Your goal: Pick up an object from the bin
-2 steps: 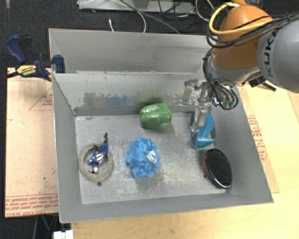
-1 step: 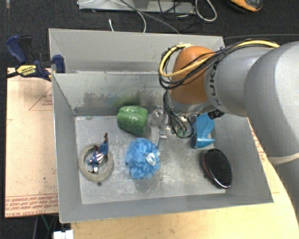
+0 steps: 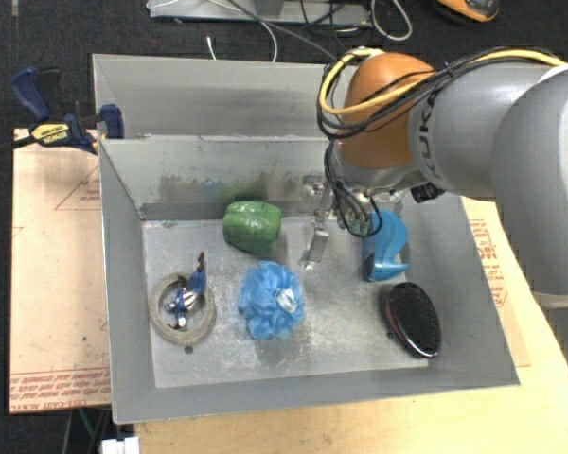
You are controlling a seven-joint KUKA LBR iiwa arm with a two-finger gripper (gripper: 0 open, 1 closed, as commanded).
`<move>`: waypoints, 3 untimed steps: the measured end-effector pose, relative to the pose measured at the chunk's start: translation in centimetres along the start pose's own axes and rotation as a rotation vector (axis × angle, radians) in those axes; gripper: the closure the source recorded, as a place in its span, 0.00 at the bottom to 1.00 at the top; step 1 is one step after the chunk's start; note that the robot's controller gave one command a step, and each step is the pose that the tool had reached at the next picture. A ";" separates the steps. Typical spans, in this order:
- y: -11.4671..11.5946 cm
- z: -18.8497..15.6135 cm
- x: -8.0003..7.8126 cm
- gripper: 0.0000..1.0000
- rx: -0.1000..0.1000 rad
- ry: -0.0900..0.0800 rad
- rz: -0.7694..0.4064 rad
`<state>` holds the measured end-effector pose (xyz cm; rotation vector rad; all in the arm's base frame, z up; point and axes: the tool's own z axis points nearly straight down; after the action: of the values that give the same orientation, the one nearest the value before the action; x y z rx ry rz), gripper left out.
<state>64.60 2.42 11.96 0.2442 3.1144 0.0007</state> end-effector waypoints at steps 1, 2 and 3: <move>11.3 1.5 2.5 0.00 -0.002 0.014 -0.177; 21.7 4.3 3.9 0.00 0.013 -0.005 0.006; 20.3 4.0 4.3 1.00 -0.011 -0.012 -0.406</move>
Offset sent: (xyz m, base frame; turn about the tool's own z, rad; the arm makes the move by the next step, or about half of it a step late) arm -0.0087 0.2256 -0.0496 0.0095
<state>63.57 23.13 7.93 -0.3874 3.0873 0.0114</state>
